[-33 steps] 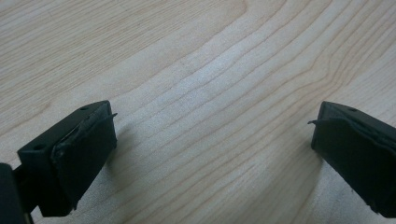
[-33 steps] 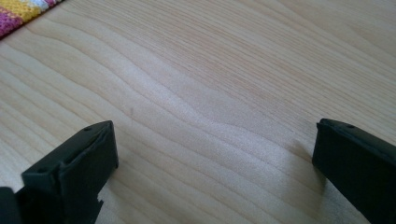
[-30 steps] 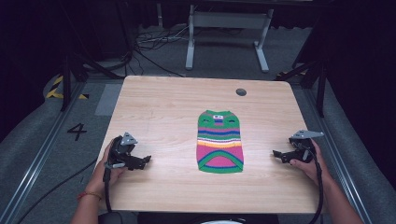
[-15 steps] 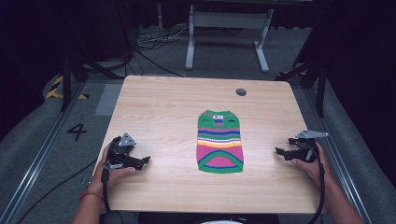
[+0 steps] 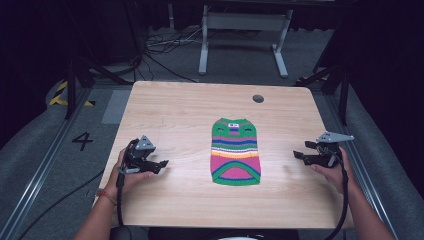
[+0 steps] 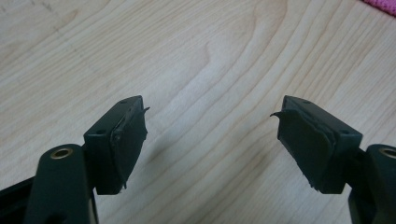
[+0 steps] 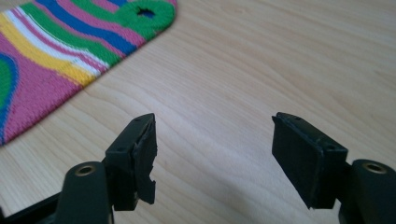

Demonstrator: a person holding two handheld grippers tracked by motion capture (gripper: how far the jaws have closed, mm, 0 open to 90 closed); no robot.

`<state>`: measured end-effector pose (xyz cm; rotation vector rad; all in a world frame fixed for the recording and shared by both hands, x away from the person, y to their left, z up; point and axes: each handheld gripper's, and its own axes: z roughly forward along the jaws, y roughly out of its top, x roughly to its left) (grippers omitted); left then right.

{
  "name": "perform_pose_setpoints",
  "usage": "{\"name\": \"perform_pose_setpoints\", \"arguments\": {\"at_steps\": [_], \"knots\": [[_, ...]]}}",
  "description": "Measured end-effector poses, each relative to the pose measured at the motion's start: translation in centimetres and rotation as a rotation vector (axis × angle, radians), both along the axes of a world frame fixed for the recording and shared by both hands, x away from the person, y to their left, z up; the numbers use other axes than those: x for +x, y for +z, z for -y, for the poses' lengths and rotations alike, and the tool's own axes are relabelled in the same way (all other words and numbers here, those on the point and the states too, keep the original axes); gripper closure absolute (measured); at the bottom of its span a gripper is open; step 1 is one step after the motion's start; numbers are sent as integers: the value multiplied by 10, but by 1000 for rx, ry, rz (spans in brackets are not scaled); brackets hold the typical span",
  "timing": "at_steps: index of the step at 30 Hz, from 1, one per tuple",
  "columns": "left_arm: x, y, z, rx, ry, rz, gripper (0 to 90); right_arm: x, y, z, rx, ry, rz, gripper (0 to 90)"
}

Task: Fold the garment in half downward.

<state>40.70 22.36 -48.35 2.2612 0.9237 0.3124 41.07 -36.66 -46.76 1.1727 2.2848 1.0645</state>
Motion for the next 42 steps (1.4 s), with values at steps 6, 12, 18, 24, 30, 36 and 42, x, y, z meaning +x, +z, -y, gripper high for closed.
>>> {"name": "perform_pose_setpoints", "arguments": {"at_steps": [6,12,18,24,30,36,42], "knots": [[21,15,27,-32,-26,34,262,16,14,-20,-21,25,-2,364],[44,24,56,-56,-40,53,272,35,22,-45,-61,57,-3,390],[65,24,81,-33,-62,71,281,57,23,-68,-96,92,6,420],[78,19,95,-38,-57,45,283,73,21,-81,-114,96,7,430],[95,13,112,-43,-45,33,311,89,13,-95,-127,111,-22,431],[114,10,128,-56,-51,20,329,108,9,-106,-95,104,-28,433],[130,4,141,-64,-27,3,349,120,3,-119,-92,98,-37,459]]}}
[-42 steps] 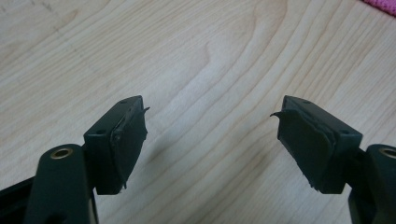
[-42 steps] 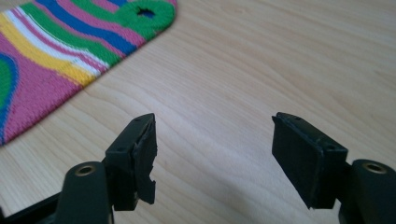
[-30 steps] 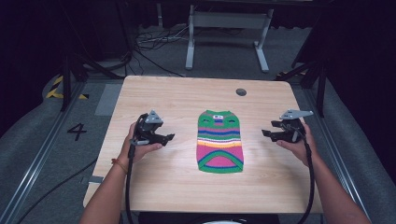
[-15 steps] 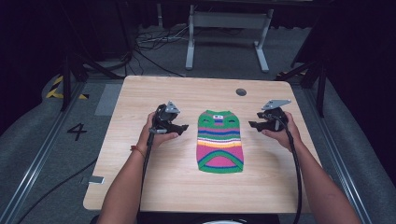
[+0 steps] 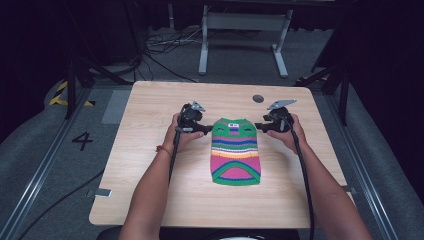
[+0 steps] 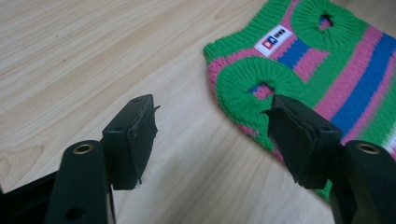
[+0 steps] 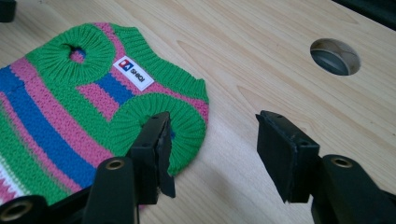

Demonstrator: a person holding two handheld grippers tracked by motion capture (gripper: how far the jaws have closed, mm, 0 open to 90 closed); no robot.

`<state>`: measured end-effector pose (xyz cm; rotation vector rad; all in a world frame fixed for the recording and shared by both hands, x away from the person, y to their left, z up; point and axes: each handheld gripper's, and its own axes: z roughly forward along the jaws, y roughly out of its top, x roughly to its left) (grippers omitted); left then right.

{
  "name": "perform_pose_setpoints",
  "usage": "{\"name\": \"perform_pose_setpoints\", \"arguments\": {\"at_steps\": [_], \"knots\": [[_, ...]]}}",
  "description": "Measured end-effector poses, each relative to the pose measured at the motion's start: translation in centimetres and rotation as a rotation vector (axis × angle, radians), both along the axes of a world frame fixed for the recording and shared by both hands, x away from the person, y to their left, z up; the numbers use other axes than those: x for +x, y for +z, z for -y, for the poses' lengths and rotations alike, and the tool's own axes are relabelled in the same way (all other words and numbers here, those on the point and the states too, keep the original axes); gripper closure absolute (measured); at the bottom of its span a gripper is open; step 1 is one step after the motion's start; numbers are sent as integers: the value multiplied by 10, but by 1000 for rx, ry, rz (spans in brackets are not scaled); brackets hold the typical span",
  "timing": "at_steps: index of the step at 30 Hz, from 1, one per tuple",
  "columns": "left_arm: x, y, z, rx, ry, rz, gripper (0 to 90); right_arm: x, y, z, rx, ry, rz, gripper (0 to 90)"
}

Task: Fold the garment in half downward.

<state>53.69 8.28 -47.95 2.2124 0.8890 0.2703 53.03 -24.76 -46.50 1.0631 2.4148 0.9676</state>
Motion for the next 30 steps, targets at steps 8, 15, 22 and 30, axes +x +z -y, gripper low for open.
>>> {"name": "perform_pose_setpoints", "arguments": {"at_steps": [8,15,22,30], "knots": [[12,-3,19,-9,12,-25,416,10,-4,-15,0,5,8,505],[23,-8,33,-7,44,-22,482,15,-17,-26,-8,6,-15,534],[30,-19,41,16,74,-42,487,22,-29,-27,-22,-17,-53,517],[32,-23,47,25,98,-28,460,26,-34,-22,19,-30,-72,532]]}}
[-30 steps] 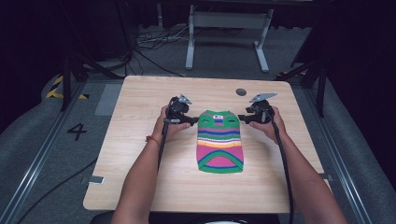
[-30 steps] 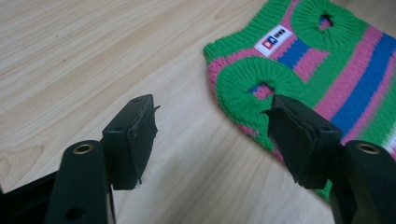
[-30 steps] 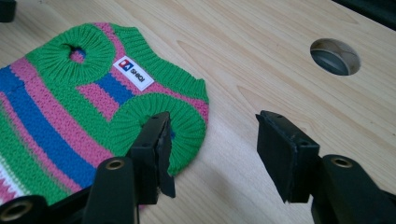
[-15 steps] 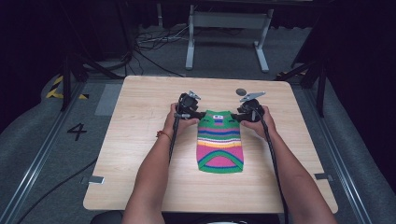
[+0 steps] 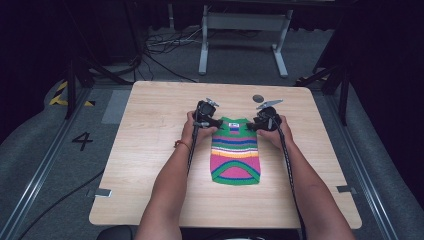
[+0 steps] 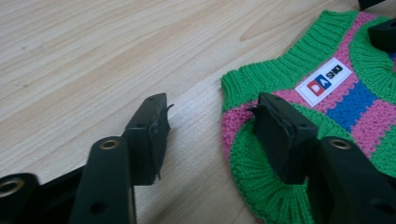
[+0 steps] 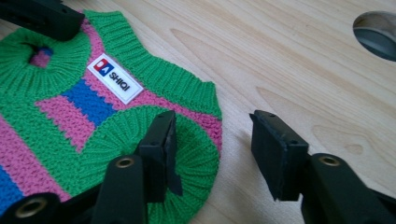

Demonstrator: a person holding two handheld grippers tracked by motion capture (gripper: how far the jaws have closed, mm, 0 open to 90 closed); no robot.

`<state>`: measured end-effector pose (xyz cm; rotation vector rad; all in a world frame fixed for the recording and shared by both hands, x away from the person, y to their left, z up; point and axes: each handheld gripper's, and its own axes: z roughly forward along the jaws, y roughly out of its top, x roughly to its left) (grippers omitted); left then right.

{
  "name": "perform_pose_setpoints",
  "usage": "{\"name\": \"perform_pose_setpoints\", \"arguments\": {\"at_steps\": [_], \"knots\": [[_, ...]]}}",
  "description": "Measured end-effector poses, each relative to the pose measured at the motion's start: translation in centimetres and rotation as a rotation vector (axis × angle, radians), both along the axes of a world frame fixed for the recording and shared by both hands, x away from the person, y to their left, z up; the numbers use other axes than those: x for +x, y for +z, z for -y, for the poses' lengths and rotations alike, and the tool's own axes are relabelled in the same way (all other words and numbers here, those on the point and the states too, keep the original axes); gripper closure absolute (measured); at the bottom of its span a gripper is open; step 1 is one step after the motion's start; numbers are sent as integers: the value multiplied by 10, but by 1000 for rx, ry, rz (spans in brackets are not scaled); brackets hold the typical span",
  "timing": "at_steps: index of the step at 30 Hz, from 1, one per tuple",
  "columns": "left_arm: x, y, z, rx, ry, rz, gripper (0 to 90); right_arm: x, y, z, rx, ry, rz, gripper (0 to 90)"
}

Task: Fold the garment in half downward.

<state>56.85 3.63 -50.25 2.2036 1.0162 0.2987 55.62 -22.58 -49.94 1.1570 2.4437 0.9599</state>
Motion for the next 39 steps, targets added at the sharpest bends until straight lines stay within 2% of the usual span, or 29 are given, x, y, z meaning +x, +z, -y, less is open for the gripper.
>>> {"name": "perform_pose_setpoints", "arguments": {"at_steps": [2,3,5,6,7,8,9,12,14,16,21,27,29,33,34,36,39], "knots": [[-1,-1,0,-16,-6,-5,488,0,0,1,12,3,-10,574],[-1,0,0,-13,-18,-3,517,0,-1,1,30,12,-19,622],[-2,0,1,-25,-48,-19,610,-1,0,0,34,26,-25,684],[-2,0,1,-25,-48,-19,667,-1,0,0,34,26,-25,684],[-3,1,2,-28,-60,-20,667,-2,0,-1,36,29,-27,708],[-4,1,3,-19,-81,-16,740,-3,0,-2,34,30,-30,732],[-4,2,5,-10,-88,-14,763,-3,1,-2,32,38,-31,756],[-7,7,11,74,-127,21,824,-4,2,-4,23,42,-32,821],[-8,9,11,87,-132,27,834,-6,4,-6,6,48,-27,836],[-8,10,11,81,-130,33,838,-6,6,-5,-9,52,-16,845],[-10,16,12,69,-135,67,842,-9,16,-2,23,65,13,847],[-19,32,12,52,-175,106,845,-18,32,2,54,95,65,847],[-23,36,10,38,-189,114,846,-23,35,3,57,105,80,847],[-32,44,6,53,-225,134,847,-32,39,4,51,131,101,846],[-35,46,4,38,-232,138,847,-35,40,5,55,137,111,845],[-42,51,0,43,-247,154,846,-41,43,7,70,150,127,841],[-53,56,-6,27,-272,169,846,-49,49,8,90,173,143,840]]}}
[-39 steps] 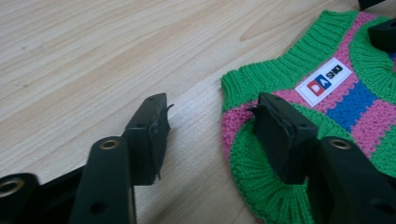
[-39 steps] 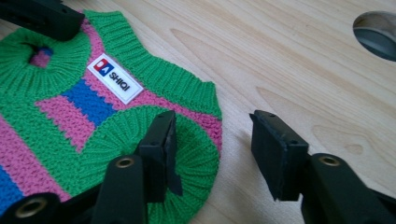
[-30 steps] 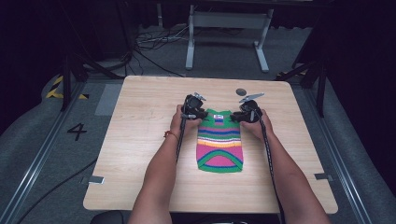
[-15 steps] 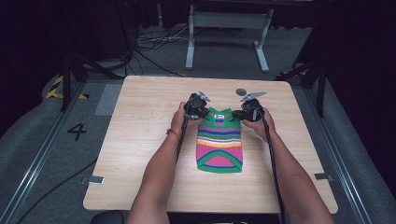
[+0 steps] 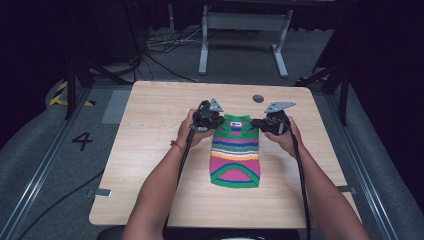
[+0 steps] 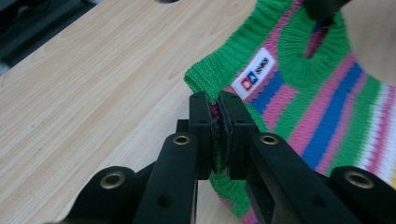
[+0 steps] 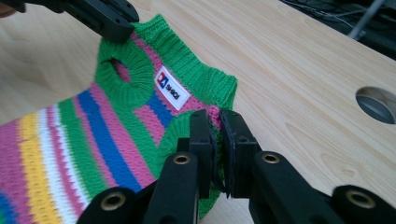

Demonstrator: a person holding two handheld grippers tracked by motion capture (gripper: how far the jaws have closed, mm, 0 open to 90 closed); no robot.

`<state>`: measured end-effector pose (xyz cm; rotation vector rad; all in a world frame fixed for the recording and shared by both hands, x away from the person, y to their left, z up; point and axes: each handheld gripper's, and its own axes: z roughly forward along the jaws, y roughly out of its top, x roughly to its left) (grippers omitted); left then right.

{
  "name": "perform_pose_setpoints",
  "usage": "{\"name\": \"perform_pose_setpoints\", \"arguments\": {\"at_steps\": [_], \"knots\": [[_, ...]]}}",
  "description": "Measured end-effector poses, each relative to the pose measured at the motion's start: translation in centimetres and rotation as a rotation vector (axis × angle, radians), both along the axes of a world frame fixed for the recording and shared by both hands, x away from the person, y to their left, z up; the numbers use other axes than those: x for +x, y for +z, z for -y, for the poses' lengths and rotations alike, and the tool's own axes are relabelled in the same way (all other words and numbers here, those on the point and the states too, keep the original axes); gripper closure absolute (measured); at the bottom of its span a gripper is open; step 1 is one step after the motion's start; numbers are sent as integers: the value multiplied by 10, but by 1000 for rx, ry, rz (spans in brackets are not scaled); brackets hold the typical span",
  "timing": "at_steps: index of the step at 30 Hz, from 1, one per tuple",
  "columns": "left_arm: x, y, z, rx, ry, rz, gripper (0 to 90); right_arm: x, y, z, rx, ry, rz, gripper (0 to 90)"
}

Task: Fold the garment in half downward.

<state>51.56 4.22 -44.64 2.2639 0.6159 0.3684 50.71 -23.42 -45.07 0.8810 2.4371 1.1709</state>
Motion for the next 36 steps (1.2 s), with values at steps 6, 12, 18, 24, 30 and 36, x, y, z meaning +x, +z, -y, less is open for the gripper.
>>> {"name": "perform_pose_setpoints", "arguments": {"at_steps": [6,12,18,24,30,36], "knots": [[-18,3,-9,3,-34,27,845,-19,10,1,20,71,26,840],[-37,8,-13,9,-84,66,843,-36,14,3,41,129,47,838],[-55,9,-16,28,-139,82,834,-52,14,6,53,192,56,834],[-73,5,-20,23,-183,77,835,-67,9,6,34,249,44,834],[-90,1,-23,44,-219,76,852,-82,8,7,5,282,39,835],[-107,1,-26,82,-270,79,887,-98,6,11,-11,314,21,830]]}}
